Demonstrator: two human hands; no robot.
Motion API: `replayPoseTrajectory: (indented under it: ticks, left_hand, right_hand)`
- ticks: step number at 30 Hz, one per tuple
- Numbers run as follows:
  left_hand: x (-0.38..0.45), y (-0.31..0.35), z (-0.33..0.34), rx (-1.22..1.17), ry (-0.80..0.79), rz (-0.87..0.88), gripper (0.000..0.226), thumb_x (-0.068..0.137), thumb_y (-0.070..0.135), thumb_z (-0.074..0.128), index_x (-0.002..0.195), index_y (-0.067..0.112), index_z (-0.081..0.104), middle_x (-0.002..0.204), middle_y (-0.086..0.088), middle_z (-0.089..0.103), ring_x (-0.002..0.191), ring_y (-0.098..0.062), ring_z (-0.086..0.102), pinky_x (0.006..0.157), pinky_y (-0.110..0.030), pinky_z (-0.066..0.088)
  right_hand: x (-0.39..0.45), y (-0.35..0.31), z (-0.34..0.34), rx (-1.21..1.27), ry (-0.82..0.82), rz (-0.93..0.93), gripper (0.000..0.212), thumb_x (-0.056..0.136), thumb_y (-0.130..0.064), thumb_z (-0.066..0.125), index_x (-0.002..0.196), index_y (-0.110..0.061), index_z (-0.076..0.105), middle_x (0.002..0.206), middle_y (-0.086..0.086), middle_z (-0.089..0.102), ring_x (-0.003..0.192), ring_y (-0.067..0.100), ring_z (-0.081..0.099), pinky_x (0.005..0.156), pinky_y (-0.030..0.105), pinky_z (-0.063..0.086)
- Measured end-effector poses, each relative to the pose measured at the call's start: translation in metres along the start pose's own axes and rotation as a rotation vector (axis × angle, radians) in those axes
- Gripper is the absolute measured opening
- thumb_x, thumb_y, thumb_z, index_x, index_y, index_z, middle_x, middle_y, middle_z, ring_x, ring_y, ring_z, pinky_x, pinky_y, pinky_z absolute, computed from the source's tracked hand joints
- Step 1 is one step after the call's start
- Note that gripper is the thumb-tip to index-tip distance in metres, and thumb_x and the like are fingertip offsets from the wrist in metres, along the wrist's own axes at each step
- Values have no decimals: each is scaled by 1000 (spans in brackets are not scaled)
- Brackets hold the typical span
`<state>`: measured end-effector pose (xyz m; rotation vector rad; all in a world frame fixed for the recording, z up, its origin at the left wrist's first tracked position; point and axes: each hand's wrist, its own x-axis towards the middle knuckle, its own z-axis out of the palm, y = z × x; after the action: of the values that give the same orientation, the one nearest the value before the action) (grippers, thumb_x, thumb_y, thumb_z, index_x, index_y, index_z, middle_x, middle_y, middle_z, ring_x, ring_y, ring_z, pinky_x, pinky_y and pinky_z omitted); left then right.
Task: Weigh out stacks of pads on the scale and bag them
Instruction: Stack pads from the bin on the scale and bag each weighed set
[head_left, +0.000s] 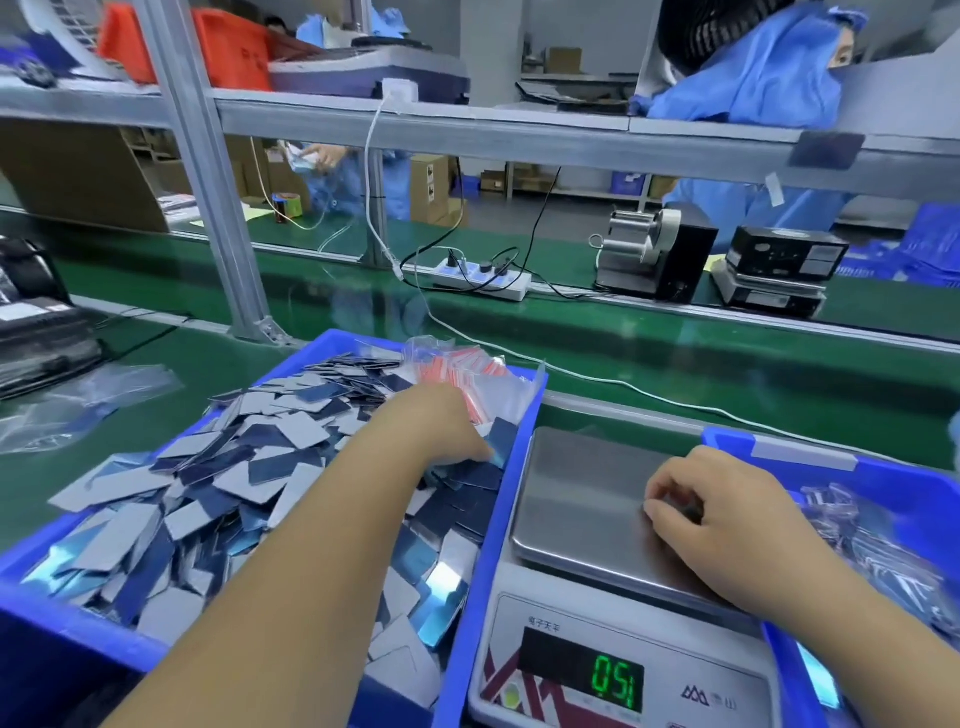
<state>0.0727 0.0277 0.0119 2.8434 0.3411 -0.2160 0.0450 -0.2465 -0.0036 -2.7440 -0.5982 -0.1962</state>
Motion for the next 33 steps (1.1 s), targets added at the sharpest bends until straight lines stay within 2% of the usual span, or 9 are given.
replayPoseTrajectory:
  ticks: [3,6,11,15,19,23,28,33]
  left_hand:
    - [-3,-3,0,-9,-66,43,42,74,52,76,91,19,55,91,0,60,77,-17,58,56,-29,42]
    - [-10,-4,0,-32,-138,80,53,71,52,81,104,19,56,93,3,63,75,-13,60,55,-29,44]
    - [-16,0,0,67,-212,113,49,68,57,83,87,18,61,78,3,68,72,-18,65,56,-29,45]
    - [-21,5,-4,149,-216,129,43,73,56,80,72,18,59,72,3,63,66,-18,61,56,-29,44]
    - [-29,11,-6,226,-214,132,39,79,50,77,73,20,54,75,3,59,68,-17,59,54,-29,43]
    - [-33,16,-1,269,-216,132,31,84,43,72,78,20,52,83,2,60,84,-22,63,66,-33,48]
    - [-32,14,-1,126,-190,125,16,80,29,67,76,16,58,72,-1,61,61,-19,57,51,-26,40]
    - [-33,19,2,127,-152,156,12,83,19,60,76,15,52,71,-1,55,57,-17,50,47,-25,36]
  right_hand:
    - [-2,-2,0,21,3,6,16,84,-27,67,72,-36,61,77,-11,55,75,0,52,64,9,34]
    - [-2,-2,0,52,14,6,19,83,-24,69,71,-36,61,75,-11,56,74,-2,52,65,8,35]
    - [-3,-4,0,84,33,-21,21,82,-22,69,70,-37,61,74,-11,58,86,-8,50,70,5,35]
    - [-4,2,0,93,46,-12,20,83,-24,70,70,-36,61,74,-12,58,82,-5,51,65,9,36]
    - [-4,3,0,106,47,-13,19,83,-24,69,70,-37,61,75,-12,58,83,-6,50,65,10,37]
    - [-4,3,-1,121,34,-17,19,83,-25,68,71,-38,62,77,-13,59,84,-7,50,65,8,37]
    - [-4,3,-2,134,31,-11,20,84,-25,68,71,-39,62,77,-14,59,82,-6,52,64,11,38]
    - [-4,2,-1,143,32,-15,20,84,-25,70,72,-39,62,77,-14,60,83,-7,52,65,10,39]
